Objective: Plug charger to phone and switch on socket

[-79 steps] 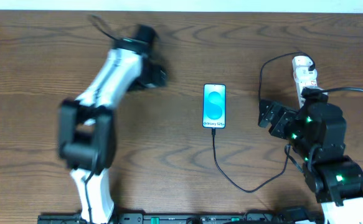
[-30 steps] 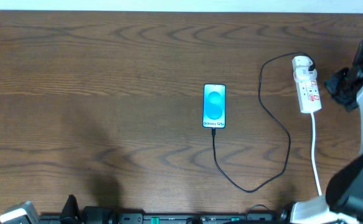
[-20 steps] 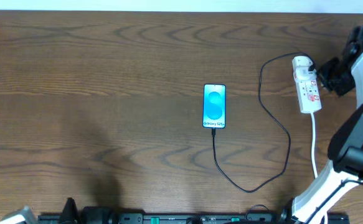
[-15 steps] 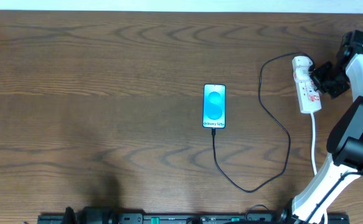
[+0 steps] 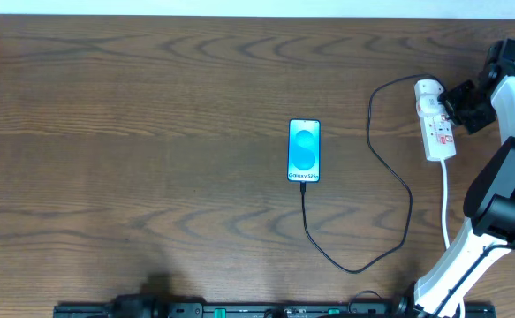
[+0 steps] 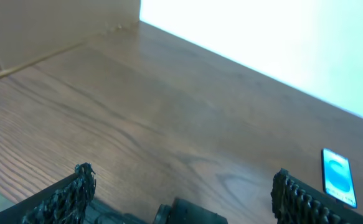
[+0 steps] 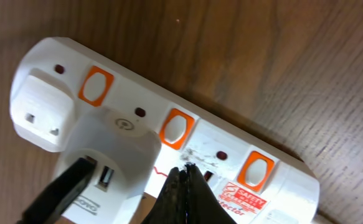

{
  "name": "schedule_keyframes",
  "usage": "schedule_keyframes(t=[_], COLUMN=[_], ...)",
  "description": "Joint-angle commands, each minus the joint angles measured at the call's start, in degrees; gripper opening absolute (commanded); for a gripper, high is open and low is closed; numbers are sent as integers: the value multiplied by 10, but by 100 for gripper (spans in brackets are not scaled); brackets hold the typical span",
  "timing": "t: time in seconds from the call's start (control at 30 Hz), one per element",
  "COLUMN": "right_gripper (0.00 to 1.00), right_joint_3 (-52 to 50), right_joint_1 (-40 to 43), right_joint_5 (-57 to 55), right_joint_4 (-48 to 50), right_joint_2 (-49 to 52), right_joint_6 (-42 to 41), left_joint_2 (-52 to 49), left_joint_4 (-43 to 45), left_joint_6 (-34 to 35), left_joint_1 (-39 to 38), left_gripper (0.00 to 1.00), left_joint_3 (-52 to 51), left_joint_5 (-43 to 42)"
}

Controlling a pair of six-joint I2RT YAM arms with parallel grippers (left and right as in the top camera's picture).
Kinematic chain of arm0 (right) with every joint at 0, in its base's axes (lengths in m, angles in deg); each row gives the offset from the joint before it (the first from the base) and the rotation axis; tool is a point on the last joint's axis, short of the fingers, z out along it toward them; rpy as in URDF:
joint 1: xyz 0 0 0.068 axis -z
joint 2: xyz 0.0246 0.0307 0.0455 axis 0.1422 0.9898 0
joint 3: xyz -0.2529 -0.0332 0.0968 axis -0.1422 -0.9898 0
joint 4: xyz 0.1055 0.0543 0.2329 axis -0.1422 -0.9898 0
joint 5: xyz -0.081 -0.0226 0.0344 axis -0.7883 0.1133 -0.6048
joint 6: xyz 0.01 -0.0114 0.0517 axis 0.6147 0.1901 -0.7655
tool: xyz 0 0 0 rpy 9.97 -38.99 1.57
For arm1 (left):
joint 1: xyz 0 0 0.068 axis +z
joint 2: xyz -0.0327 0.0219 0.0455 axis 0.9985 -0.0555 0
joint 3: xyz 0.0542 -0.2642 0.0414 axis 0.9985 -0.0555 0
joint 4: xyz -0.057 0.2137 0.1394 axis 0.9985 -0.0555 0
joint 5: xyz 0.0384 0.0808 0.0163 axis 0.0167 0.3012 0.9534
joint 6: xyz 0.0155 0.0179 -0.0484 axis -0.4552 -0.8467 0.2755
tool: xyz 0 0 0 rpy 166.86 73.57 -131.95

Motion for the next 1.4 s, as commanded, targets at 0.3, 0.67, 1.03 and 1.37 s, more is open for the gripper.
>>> schedule_keyframes(t=[0.3, 0.67, 1.03, 1.37], right_gripper=[1, 1, 1, 1], right_joint_3=[10, 12, 13, 12], right_joint_1=[1, 2, 5, -43], right_joint_5=[22, 54, 164, 172], right_joint_4=[23, 46, 64, 36], right_joint_2=[32, 44, 77, 120], right_joint_6=[-27, -29, -12, 19], left_joint_2=[3, 3, 3, 3], left_joint_4=[-35, -35, -36, -36], left_joint_6=[-7, -7, -7, -7], left_joint_1=[12, 12, -9, -20], left_gripper=[93, 92, 92, 92], left_joint_3=[7, 7, 7, 7], left_joint_5=[2, 2, 2, 2])
